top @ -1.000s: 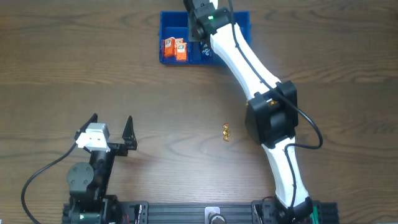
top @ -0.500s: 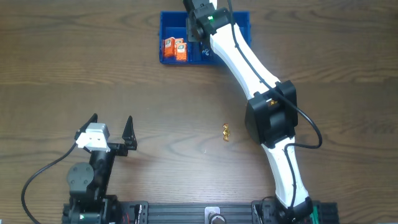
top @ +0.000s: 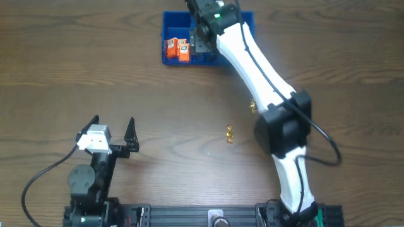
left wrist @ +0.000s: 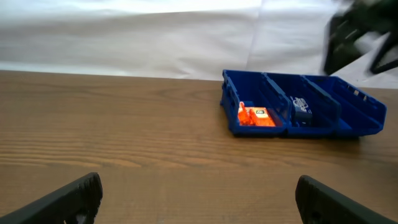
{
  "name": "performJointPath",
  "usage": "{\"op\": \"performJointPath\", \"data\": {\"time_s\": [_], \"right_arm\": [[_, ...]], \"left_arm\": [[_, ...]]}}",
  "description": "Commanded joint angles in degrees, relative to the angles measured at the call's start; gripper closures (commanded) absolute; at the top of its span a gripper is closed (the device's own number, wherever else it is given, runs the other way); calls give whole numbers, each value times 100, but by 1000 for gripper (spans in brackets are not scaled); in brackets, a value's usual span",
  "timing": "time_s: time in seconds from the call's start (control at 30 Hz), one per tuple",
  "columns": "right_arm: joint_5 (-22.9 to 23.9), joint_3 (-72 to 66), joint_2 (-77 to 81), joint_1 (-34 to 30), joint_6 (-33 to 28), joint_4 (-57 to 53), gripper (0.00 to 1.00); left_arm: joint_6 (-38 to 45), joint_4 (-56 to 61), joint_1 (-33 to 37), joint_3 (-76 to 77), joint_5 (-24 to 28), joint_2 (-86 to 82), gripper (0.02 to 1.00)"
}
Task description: Sort Candies Into Trays
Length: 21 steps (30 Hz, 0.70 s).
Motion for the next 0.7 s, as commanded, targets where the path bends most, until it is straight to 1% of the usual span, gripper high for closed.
{"op": "performJointPath", "data": {"time_s": [0.03,0.1,0.2,0.27,0.4,0.53,0.63,0.7], "right_arm": [[33,-39,-903,315,-15,-850,132],[11,-319,-1097,424,17,-1049,132],[2,-1318,-1572,573,345,-911,132],[-136,-2166,-1934,662,455,-553,132],[-782,-3971,-2616,748,603,476,137],[-944,-5311,-3012,748,946,1121,141],[-1121,-6037,-3189,739,957,1582,143],[-1134,-6301,-3204,734,955,1718,148]], "left_arm": [[20,-192,20,-111,107,-44,20],[20,-192,20,-111,107,-44,20],[20,-192,20,-111,107,-44,20],[20,-192,20,-111,107,-44,20],[20,-192,20,-111,107,-44,20],[20,-192,20,-111,107,-44,20],[20,-192,20,-111,107,-44,20],[20,-192,20,-111,107,-44,20]]}}
